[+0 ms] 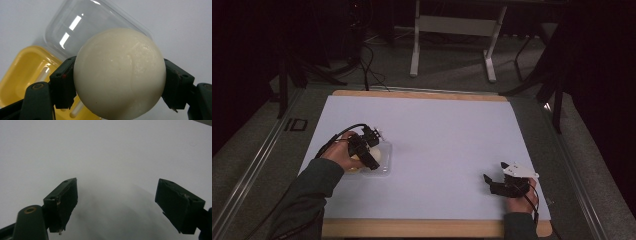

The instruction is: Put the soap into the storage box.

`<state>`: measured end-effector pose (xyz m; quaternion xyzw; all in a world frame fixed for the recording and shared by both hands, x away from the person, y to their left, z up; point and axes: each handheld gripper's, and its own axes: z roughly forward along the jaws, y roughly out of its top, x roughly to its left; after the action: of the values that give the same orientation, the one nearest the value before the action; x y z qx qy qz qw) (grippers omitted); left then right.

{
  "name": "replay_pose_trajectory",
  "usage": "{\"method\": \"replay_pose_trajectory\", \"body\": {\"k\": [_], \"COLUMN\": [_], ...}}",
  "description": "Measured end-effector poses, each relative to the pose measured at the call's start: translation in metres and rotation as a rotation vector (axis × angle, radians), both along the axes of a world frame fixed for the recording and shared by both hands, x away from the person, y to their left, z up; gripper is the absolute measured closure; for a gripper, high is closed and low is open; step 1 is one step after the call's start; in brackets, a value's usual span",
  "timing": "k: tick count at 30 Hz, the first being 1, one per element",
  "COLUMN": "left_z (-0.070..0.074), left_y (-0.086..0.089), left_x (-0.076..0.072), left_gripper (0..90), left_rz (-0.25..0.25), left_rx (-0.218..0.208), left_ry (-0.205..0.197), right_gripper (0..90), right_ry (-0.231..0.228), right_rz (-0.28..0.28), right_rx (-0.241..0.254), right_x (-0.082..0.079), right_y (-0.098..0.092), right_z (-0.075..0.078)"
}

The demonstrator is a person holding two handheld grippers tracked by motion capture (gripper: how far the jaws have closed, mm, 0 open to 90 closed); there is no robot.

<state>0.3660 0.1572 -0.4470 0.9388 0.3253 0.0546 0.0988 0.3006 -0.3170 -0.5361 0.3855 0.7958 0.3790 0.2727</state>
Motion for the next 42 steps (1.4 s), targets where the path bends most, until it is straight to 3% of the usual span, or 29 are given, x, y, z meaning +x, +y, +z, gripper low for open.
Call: {"method": "replay_pose_trajectory", "body": {"k": [9, 17, 21, 34, 42], "left_z": [0.001, 0.001, 0.004, 0.005, 0.001], "left_y": [0.007, 0.016, 0.024, 0.047, 0.062], "left_x": [0.003, 0.006, 0.007, 0.013, 0.019], "left_gripper": [25.7, 25.7, 25.7, 25.7, 25.8], "left_rz": [0.023, 0.076, 0.112, 0.212, 0.3], "left_rx": [-0.014, -0.015, -0.044, -0.018, -0.006], "left_ry": [0.014, 0.01, 0.011, 0.008, -0.005], "right_gripper": [17.9, 17.9, 17.9, 17.9, 17.9], "right_ry": [-0.002, -0.002, -0.002, -0.004, -0.006], "right_rz": [0.001, 0.001, 0.001, -0.001, 0.0], "right_rx": [-0.002, -0.003, -0.003, -0.005, -0.005], "right_x": [0.0, 0.0, 0.0, 0.0, 0.0], "right_y": [0.0, 0.0, 0.0, 0.001, 0.0], "right_z": [0.0, 0.0, 0.0, 0.0, 0.0]}}
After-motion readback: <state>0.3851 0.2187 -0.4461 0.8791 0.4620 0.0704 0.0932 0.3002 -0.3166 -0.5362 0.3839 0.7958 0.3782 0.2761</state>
